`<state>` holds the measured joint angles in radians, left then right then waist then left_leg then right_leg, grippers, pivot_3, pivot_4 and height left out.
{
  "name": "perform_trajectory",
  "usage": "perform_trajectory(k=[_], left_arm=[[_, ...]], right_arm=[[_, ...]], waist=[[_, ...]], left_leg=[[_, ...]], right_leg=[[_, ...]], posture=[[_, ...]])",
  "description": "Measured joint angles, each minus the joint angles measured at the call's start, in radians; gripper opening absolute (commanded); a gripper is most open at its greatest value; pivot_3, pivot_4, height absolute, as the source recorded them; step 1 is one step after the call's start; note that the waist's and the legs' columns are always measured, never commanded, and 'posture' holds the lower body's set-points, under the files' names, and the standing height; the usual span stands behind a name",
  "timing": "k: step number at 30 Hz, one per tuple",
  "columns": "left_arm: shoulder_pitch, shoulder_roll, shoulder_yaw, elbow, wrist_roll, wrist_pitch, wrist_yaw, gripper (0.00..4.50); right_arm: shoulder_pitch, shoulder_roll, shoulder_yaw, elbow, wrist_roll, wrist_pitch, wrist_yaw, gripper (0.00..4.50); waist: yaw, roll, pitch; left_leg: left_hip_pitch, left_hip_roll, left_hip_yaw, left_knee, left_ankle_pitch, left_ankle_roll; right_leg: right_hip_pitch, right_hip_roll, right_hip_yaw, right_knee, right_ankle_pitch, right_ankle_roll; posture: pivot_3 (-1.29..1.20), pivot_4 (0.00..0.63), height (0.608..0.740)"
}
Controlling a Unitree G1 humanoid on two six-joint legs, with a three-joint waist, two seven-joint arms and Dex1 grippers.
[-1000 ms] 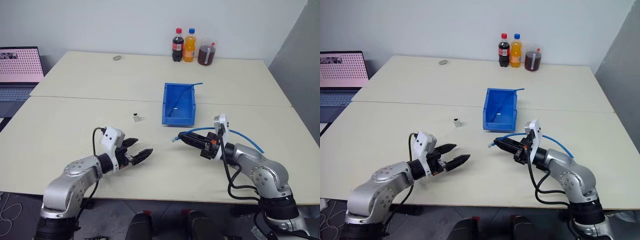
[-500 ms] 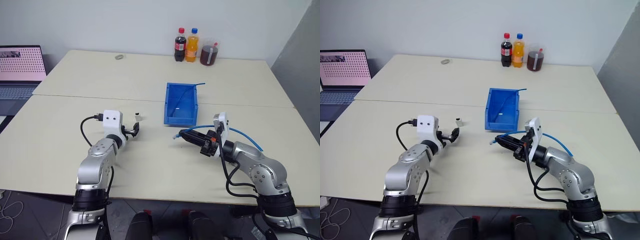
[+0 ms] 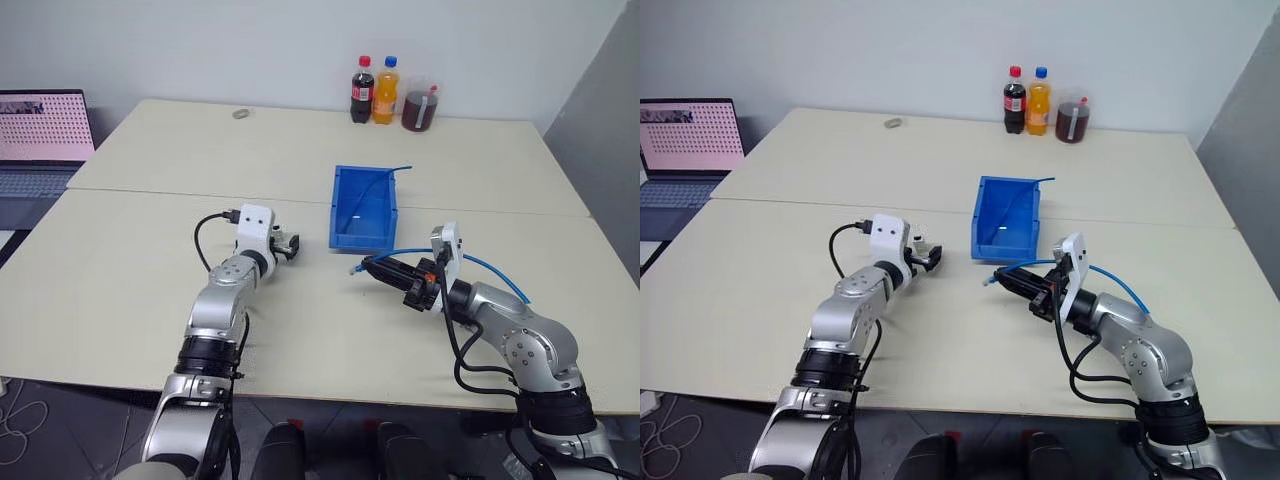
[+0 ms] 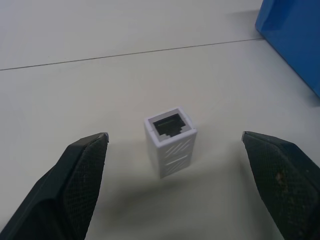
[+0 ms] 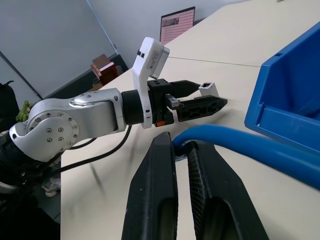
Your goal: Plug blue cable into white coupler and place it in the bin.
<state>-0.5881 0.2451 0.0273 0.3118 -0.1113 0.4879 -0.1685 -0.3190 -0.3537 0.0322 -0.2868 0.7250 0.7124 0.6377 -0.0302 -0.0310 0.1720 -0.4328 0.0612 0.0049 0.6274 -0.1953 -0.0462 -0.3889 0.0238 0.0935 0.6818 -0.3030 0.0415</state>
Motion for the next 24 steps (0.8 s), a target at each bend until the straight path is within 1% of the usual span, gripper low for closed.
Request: perform_trajectory(k=[3,8,9,13,14,15,16,17,24], left_arm=[[-0.016,-0.016,0.000,0.043,0.004,-0.021,0.004,3.96],[-0.020,-0.018,0.009,0.063,0.009,-0.034,0.011,2.73],[-0.022,-0.018,0.012,0.069,0.009,-0.036,0.013,2.61],[-0.024,-0.016,0.021,0.082,0.010,-0.038,0.021,1.79],[-0.024,-0.015,0.021,0.083,0.011,-0.039,0.021,1.52],[-0.024,-0.015,0.021,0.083,0.012,-0.039,0.022,1.36],[-0.024,-0.015,0.021,0.083,0.013,-0.039,0.022,1.06],[-0.024,-0.015,0.021,0.083,0.014,-0.040,0.021,0.91],[-0.020,-0.002,0.021,0.081,0.016,-0.040,-0.002,0.88]], right_arm=[[0.002,0.000,0.000,-0.006,0.000,0.000,-0.006,0.04],[0.014,0.000,0.000,-0.007,0.000,0.001,-0.007,0.04],[0.015,0.000,0.000,-0.007,0.000,0.001,-0.007,0.04],[0.016,0.000,0.000,-0.008,0.000,0.001,-0.008,0.04],[0.016,0.001,0.000,-0.008,0.000,0.001,-0.008,0.04],[0.016,0.001,0.000,-0.008,0.000,0.001,-0.008,0.04],[0.017,0.001,0.000,-0.008,0.000,0.001,-0.008,0.04],[0.017,0.001,0.000,-0.008,0.000,0.001,-0.008,0.04],[0.018,0.001,0.001,-0.008,-0.002,0.001,-0.008,0.04]], waist=[[-0.001,0.000,0.000],[0.000,0.000,0.000],[0.000,0.000,0.000],[-0.001,0.000,0.000],[-0.001,0.000,0.000],[-0.001,0.000,0.000],[-0.001,0.000,0.000],[-0.001,0.000,0.000],[-0.001,0.000,0.000]], left_leg=[[0.000,0.000,0.000,0.000,0.000,0.000],[0.000,0.000,0.000,0.000,0.000,0.000],[0.000,0.000,0.000,0.000,0.000,0.000],[0.000,0.000,0.000,0.000,0.000,0.000],[0.000,0.000,0.000,0.000,0.000,0.000],[0.000,0.000,0.000,0.000,0.000,0.000],[0.000,0.000,0.000,0.000,0.000,0.000],[0.000,0.000,0.000,0.000,0.000,0.000],[0.000,0.000,0.000,0.000,0.000,0.000]], right_leg=[[0.000,0.000,0.000,0.000,0.000,0.000],[0.000,0.000,0.000,0.000,0.000,0.000],[0.000,0.000,0.000,0.000,0.000,0.000],[0.000,0.000,0.000,0.000,0.000,0.000],[0.000,0.000,0.000,0.000,0.000,0.000],[0.000,0.000,0.000,0.000,0.000,0.000],[0.000,0.000,0.000,0.000,0.000,0.000],[0.000,0.000,0.000,0.000,0.000,0.000],[0.000,0.000,0.000,0.000,0.000,0.000]], posture=[[0.00,0.150,0.740],[0.00,0.150,0.740],[0.00,0.150,0.740],[0.00,0.150,0.740],[0.00,0.150,0.740],[0.00,0.150,0.740],[0.00,0.150,0.740],[0.00,0.150,0.740],[0.00,0.150,0.740]])
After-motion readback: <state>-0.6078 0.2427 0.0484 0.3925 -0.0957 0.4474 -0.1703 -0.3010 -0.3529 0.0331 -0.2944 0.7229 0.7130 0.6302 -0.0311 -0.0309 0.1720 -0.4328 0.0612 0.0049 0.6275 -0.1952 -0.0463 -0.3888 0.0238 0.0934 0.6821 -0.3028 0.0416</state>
